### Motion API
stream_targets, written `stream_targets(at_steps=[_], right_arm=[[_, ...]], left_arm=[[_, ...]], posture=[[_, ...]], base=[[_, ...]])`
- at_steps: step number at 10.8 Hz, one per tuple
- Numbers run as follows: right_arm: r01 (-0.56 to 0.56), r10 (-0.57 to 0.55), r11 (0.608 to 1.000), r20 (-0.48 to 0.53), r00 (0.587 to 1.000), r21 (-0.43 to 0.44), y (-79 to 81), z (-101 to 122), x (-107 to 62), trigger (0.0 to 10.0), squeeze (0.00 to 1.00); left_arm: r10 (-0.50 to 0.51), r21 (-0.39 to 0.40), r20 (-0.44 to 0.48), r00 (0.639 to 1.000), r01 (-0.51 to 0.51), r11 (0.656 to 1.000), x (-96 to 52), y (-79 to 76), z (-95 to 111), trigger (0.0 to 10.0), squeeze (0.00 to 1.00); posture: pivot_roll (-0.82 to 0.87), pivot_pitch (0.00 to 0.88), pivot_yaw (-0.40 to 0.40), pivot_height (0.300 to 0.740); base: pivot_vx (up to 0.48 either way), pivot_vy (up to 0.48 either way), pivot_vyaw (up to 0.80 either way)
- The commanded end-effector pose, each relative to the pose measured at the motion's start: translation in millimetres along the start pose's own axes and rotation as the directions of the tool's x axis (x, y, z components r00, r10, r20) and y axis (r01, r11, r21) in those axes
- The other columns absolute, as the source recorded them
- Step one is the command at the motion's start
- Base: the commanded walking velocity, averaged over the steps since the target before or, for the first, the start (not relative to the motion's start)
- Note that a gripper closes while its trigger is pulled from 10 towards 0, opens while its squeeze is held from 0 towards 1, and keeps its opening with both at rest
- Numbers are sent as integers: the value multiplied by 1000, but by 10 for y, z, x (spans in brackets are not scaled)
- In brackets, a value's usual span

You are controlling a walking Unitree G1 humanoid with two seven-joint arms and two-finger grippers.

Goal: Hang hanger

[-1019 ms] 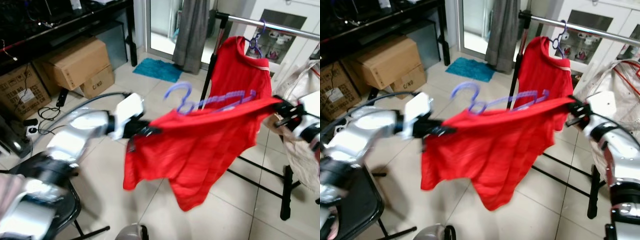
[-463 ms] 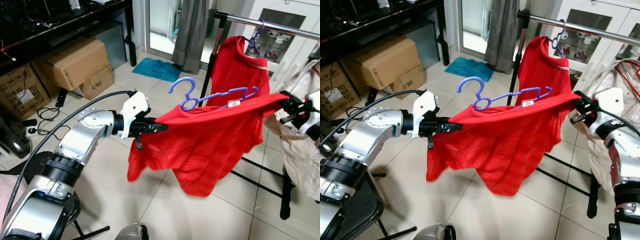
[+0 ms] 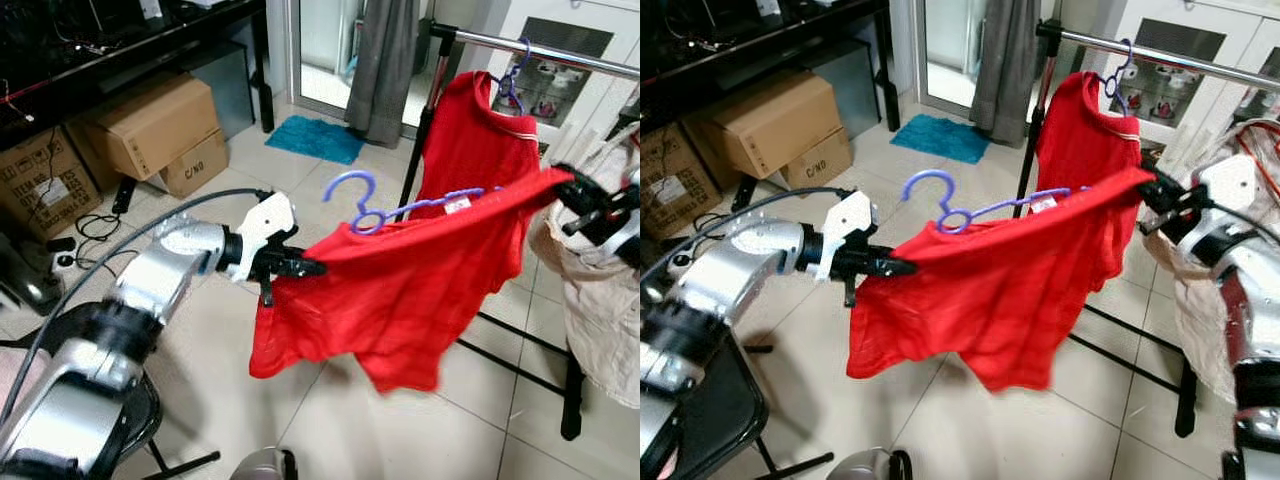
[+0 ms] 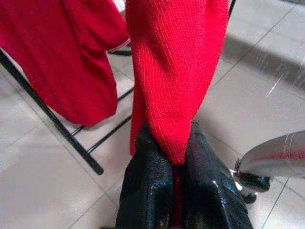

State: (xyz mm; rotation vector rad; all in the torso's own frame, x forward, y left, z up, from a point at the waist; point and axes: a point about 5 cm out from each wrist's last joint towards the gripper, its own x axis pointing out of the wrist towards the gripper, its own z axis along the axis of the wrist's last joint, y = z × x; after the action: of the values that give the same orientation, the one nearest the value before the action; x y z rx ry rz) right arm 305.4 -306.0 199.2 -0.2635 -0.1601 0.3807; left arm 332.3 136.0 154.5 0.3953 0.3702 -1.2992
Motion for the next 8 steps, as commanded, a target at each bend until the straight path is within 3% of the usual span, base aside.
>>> stream_targets(at_steps=[1, 2, 4, 6, 8], right_arm=[[193, -188, 981, 111, 976, -32, -400, 332, -225, 0, 0], [180, -173, 982, 122, 977, -54, -381, 378, -205, 0, 0], [27, -4, 984, 125, 992, -179, -161, 596, -109, 0, 0], [-207, 208, 923, -31, 978, -324, 220, 503, -57, 0, 0], [-230, 219, 918, -71, 973, -322, 326, 386, -53, 0, 0]], left_arm=[[42, -86, -172, 984, -57, 995, -214, 37, -362, 0, 0], [20, -85, -174, 984, -35, 996, -203, 33, -346, 0, 0], [-17, -55, -210, 977, 5, 998, -143, 70, -295, 0, 0], [28, 43, -139, 990, -23, 999, -94, 168, -120, 0, 0], [-15, 75, -57, 998, 19, 997, -114, 166, 11, 0, 0]], posture=[[1, 0, 42, 740], [-1, 0, 46, 740], [-6, 0, 55, 740], [-14, 0, 61, 740], [-15, 0, 61, 740]], base=[[0, 0, 0], [0, 0, 0], [0, 0, 0], [0, 0, 0], [0, 0, 0]])
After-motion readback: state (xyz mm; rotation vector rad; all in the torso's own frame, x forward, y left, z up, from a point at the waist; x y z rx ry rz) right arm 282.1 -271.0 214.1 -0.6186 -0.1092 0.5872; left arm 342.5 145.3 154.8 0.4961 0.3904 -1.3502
